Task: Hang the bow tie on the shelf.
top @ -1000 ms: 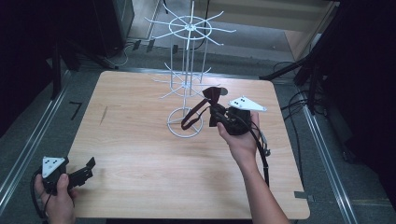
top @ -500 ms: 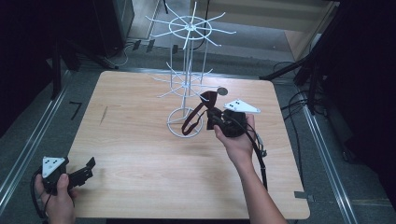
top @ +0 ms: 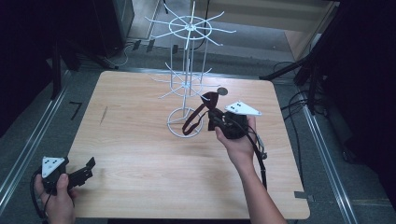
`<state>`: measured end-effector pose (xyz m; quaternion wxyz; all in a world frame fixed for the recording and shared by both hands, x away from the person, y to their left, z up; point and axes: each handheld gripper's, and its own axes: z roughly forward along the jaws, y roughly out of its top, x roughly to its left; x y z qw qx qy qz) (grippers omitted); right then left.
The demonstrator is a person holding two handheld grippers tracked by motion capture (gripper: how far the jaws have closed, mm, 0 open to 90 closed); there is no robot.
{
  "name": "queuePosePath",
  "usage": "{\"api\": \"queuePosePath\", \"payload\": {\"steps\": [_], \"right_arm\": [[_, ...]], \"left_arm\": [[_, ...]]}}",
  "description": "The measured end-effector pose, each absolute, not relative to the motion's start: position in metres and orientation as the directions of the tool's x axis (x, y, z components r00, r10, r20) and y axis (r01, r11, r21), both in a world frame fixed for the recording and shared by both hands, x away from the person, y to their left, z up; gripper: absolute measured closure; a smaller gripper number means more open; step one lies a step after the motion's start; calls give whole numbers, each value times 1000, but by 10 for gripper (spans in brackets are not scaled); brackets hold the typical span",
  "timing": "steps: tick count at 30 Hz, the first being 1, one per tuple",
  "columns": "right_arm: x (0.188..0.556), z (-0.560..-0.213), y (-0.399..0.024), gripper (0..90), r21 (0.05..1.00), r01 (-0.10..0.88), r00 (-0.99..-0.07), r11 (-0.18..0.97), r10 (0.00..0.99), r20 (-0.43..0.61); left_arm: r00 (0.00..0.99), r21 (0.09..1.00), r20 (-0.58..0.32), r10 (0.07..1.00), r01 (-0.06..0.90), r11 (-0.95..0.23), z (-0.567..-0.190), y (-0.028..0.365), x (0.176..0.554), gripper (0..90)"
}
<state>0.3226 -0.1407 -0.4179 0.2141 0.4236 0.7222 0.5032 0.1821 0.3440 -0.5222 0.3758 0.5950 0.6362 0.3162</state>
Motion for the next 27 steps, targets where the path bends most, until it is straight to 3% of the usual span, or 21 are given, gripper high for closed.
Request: {"api": "queuePosePath", "payload": {"steps": [12, 27], "right_arm": [[316, -392, -167, 745, 932, 354, -526, 74, 840, 132], [334, -397, -149, 743, 916, 393, -522, 84, 840, 147]], "left_arm": [[-9, 850, -98, 995, 520, 89, -522, 343, 182, 80], [-7, 849, -103, 995, 520, 92, -522, 344, 182, 79]]}}
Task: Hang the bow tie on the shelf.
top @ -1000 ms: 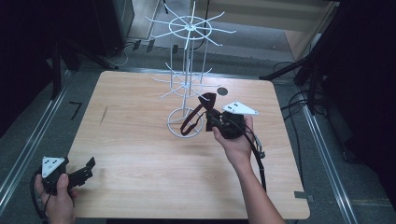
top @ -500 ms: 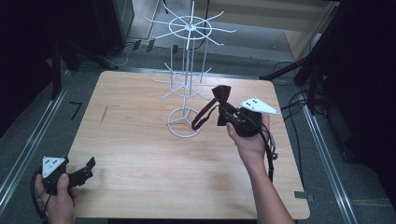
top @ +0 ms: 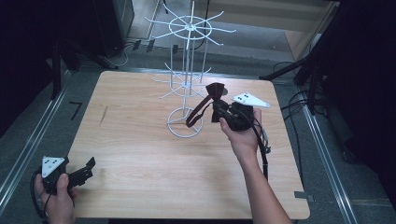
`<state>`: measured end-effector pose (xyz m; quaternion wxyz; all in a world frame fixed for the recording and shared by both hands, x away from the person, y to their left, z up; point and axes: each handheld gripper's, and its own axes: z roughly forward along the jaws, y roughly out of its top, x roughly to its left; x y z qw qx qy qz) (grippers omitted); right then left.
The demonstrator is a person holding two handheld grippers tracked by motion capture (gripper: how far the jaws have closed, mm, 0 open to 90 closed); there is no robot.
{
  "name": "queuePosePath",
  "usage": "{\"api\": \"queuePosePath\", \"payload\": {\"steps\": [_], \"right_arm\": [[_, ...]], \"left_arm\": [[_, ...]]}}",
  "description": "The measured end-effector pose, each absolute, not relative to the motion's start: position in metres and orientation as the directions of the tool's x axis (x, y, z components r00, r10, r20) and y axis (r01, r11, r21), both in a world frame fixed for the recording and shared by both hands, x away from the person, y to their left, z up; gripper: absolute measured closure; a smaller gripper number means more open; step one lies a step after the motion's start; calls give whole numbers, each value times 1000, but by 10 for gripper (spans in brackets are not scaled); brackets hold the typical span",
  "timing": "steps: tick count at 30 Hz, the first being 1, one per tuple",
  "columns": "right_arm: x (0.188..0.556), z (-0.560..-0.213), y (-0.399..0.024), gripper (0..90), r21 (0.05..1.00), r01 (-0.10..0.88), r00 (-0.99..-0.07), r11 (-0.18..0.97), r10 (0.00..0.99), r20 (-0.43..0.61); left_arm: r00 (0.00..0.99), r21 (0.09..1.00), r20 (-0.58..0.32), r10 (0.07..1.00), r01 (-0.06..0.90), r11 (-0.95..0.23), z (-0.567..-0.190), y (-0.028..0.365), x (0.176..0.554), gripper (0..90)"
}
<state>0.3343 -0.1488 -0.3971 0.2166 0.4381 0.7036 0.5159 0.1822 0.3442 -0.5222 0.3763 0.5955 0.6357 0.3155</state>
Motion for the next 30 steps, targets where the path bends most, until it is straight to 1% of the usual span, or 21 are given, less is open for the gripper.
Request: {"api": "queuePosePath", "payload": {"steps": [16, 28, 30], "right_arm": [[345, -433, -129, 732, 873, 472, -512, 120, 844, 160], [349, -451, -121, 683, 850, 511, -515, 132, 838, 180], [349, -454, -121, 660, 846, 516, -513, 132, 839, 182]], "left_arm": [[-10, 849, -109, 994, 519, 99, -522, 344, 182, 79], [-9, 850, -111, 994, 517, 100, -522, 345, 182, 79], [-8, 850, -110, 994, 517, 98, -522, 345, 182, 80]]}}
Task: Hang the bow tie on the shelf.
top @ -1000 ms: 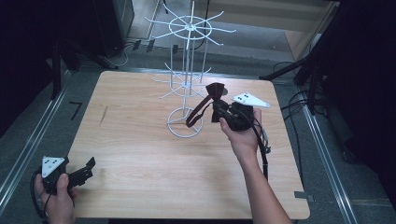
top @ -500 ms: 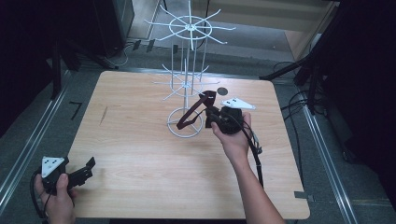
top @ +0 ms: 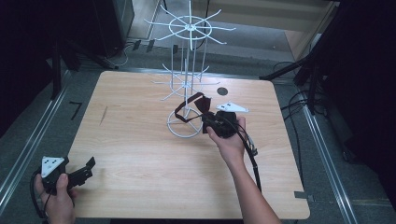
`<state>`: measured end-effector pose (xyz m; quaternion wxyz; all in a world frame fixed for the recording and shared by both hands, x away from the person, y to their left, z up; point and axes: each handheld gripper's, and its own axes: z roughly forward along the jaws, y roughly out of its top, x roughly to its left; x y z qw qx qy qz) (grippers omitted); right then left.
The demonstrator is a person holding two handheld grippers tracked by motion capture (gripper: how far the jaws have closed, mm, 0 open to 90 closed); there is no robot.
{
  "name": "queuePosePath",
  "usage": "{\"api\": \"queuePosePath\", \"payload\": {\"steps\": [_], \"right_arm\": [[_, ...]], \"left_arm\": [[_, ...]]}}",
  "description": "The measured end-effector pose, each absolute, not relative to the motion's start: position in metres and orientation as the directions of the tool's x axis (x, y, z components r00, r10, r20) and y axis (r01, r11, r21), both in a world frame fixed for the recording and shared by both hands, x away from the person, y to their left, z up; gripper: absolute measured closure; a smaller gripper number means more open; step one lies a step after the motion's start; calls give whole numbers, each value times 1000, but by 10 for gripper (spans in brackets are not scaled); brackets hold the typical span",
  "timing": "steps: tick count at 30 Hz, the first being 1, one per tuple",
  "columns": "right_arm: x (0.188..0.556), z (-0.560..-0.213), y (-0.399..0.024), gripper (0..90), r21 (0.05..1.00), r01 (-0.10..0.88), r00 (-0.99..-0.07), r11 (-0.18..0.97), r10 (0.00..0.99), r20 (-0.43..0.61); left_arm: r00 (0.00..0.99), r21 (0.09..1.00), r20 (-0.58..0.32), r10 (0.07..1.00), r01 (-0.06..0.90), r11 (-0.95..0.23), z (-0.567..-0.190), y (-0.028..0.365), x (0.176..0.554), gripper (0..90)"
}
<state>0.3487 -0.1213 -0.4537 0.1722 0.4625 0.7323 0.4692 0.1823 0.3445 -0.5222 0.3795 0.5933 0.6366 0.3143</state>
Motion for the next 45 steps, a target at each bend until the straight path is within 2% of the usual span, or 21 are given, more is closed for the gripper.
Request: {"api": "queuePosePath", "payload": {"steps": [11, 15, 20, 37, 45], "right_arm": [[351, -462, -131, 505, 836, 538, -495, 109, 843, 209], [349, -465, -135, 393, 833, 543, -487, 105, 847, 212], [345, -471, -146, 309, 825, 555, -480, 106, 851, 213], [318, -476, -208, 230, 839, 542, -420, 40, 878, 229], [303, -480, -229, 195, 841, 539, -407, 52, 890, 206]], "left_arm": [[-7, 850, -110, 994, 517, 97, -522, 345, 182, 80], [-7, 852, -109, 994, 515, 98, -522, 344, 182, 80], [-9, 850, -109, 994, 517, 98, -522, 344, 182, 80], [-10, 852, -104, 995, 516, 94, -522, 344, 182, 80], [-9, 853, -104, 995, 514, 94, -522, 344, 182, 80]]}}
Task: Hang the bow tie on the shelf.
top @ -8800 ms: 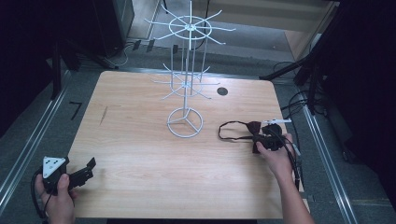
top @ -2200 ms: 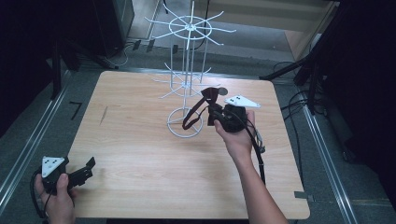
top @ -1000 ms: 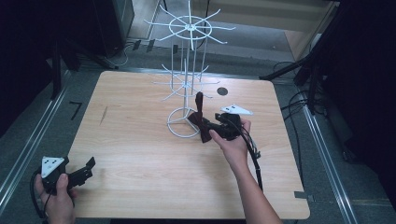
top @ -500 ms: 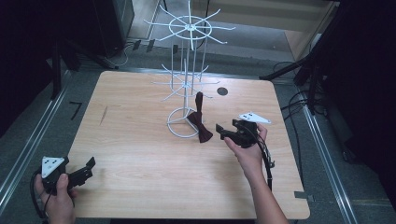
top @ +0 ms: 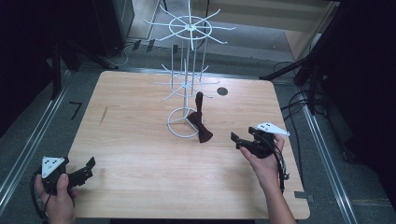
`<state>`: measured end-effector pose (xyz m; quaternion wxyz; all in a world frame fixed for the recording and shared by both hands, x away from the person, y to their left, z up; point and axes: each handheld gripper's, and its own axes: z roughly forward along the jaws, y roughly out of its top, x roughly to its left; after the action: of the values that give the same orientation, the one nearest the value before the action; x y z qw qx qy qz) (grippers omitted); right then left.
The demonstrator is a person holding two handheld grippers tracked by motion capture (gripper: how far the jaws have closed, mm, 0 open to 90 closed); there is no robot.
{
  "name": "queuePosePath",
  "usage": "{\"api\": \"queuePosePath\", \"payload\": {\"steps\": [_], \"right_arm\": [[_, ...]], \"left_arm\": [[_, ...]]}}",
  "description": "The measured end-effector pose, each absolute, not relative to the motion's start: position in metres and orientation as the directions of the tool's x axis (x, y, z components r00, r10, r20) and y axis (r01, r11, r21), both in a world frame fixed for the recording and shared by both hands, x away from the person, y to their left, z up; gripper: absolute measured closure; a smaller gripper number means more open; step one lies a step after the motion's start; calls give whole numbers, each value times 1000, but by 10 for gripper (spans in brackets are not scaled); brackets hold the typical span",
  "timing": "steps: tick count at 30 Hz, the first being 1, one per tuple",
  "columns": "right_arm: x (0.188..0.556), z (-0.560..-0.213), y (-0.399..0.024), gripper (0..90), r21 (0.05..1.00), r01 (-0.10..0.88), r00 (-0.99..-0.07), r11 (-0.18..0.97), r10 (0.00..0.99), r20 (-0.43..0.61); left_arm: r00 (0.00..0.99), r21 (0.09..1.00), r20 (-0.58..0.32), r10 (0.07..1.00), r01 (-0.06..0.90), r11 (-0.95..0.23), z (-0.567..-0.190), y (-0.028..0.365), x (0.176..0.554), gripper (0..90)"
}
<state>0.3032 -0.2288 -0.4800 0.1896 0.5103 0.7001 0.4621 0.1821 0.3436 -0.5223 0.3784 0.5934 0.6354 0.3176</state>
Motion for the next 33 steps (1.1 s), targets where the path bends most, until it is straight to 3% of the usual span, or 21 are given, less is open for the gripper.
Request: {"api": "queuePosePath", "payload": {"steps": [16, 33], "right_arm": [[281, -499, -264, 124, 828, 561, -363, 22, 905, 222], [257, -526, -304, 121, 810, 586, -285, -4, 935, 212]], "left_arm": [[-8, 852, -101, 995, 515, 91, -522, 343, 182, 81], [-10, 853, -102, 995, 514, 93, -522, 343, 182, 82]]}}
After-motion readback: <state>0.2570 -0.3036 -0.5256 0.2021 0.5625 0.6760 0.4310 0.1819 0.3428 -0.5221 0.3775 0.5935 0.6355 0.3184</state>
